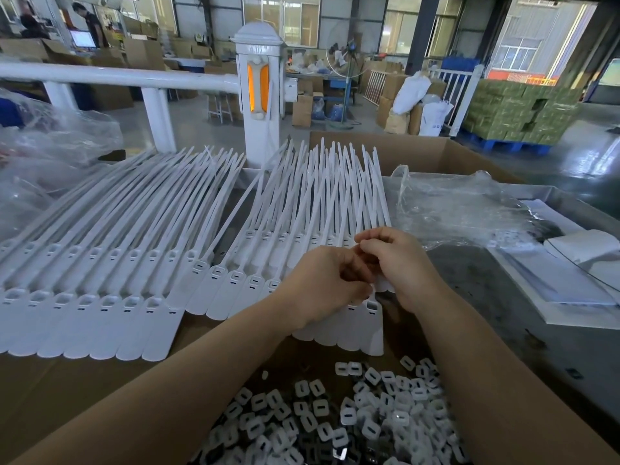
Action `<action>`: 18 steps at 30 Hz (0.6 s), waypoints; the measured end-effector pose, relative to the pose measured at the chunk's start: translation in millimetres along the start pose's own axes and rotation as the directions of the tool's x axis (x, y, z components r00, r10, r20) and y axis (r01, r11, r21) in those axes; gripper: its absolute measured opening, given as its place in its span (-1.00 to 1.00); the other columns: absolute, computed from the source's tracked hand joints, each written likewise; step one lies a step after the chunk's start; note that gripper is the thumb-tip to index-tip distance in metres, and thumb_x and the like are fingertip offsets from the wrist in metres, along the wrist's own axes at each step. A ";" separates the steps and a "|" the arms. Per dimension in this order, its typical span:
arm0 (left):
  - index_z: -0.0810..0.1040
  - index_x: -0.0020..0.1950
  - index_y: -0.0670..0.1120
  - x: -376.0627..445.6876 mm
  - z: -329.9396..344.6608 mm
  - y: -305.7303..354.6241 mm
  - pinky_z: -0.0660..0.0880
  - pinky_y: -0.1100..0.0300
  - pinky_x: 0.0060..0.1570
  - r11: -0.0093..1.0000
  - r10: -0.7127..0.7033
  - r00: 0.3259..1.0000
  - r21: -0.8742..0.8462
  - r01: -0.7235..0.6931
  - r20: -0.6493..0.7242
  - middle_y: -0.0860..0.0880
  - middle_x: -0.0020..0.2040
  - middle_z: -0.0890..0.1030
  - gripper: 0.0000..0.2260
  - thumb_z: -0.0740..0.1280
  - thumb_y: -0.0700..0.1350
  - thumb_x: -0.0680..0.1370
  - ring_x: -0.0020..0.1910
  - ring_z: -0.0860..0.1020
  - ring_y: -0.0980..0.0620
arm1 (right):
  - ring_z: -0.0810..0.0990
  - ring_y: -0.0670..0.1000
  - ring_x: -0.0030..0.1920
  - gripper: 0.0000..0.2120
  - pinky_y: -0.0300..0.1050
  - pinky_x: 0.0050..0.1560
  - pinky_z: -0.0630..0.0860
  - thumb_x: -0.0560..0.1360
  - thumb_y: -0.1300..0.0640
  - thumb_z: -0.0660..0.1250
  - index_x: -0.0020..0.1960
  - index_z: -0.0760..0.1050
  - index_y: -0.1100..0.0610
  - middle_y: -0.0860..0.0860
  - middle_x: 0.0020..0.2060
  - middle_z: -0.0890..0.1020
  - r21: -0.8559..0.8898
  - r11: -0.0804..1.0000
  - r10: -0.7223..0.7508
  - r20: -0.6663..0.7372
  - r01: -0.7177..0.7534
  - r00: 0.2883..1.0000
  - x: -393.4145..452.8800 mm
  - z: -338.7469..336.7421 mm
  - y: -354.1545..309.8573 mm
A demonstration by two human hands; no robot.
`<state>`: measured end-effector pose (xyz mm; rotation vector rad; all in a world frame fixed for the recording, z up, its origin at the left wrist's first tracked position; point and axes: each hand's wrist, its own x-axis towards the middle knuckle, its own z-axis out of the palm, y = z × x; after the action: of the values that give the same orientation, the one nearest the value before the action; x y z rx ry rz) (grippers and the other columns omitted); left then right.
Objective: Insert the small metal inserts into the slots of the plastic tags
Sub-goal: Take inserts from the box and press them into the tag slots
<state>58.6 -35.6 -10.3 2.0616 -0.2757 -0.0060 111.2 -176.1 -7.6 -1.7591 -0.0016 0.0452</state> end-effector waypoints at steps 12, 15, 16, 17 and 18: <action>0.71 -0.08 -0.01 3.0 9.6 10.9 0.47 0.33 -0.18 0.956 0.008 0.996 0.290 -0.034 0.090 0.20 -0.29 0.55 -0.93 0.42 -0.13 0.53 -0.19 0.55 0.19 | 0.64 -0.03 -0.24 -0.86 -0.17 -0.28 0.59 0.58 0.25 0.28 0.01 0.61 0.13 -0.02 -0.25 0.73 -0.013 1.000 0.022 0.006 -0.022 1.000 0.8 0.6 0.2; 0.71 -0.08 -0.05 3.8 11.5 12.1 0.44 0.30 -0.28 0.936 0.005 0.997 0.349 -0.030 0.072 0.14 -0.30 0.55 -0.89 0.38 -0.12 0.54 -0.24 0.53 0.13 | 0.63 -0.03 -0.25 -0.86 -0.17 -0.28 0.58 0.58 0.26 0.27 0.01 0.61 0.13 -0.01 -0.25 0.73 -0.009 1.000 0.024 0.004 -0.024 1.000 1.0 0.8 0.6; 0.71 -0.08 -0.06 4.4 12.4 12.4 0.39 0.31 -0.33 0.928 0.001 0.998 0.372 -0.026 0.066 0.12 -0.30 0.54 -0.88 0.36 -0.11 0.55 -0.26 0.51 0.13 | 0.63 -0.03 -0.25 -0.86 -0.18 -0.27 0.58 0.58 0.27 0.27 0.01 0.61 0.14 -0.01 -0.26 0.72 -0.005 1.000 0.023 0.004 -0.023 1.000 1.2 0.9 0.6; 0.70 -0.08 -0.07 5.1 13.3 12.5 0.35 0.31 -0.37 0.921 -0.006 0.998 0.389 -0.019 0.062 0.10 -0.30 0.54 -0.87 0.35 -0.11 0.56 -0.29 0.48 0.14 | 0.62 -0.03 -0.25 -0.86 -0.19 -0.27 0.58 0.58 0.27 0.27 0.01 0.61 0.14 0.00 -0.26 0.72 -0.004 1.000 0.021 0.005 -0.021 1.000 1.1 0.9 0.7; 0.70 -0.08 -0.08 5.7 14.0 12.7 0.31 0.31 -0.40 0.917 -0.014 0.998 0.398 -0.010 0.058 0.08 -0.31 0.53 -0.86 0.34 -0.11 0.56 -0.32 0.47 0.15 | 0.62 -0.03 -0.25 -0.86 -0.18 -0.26 0.58 0.58 0.27 0.27 0.01 0.61 0.15 0.01 -0.25 0.72 -0.004 1.000 0.018 0.006 -0.018 1.000 1.0 0.8 0.6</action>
<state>60.1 -54.7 -5.5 2.4718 -0.3332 -0.0134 112.2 -175.4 -8.3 -1.7634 0.0101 0.0640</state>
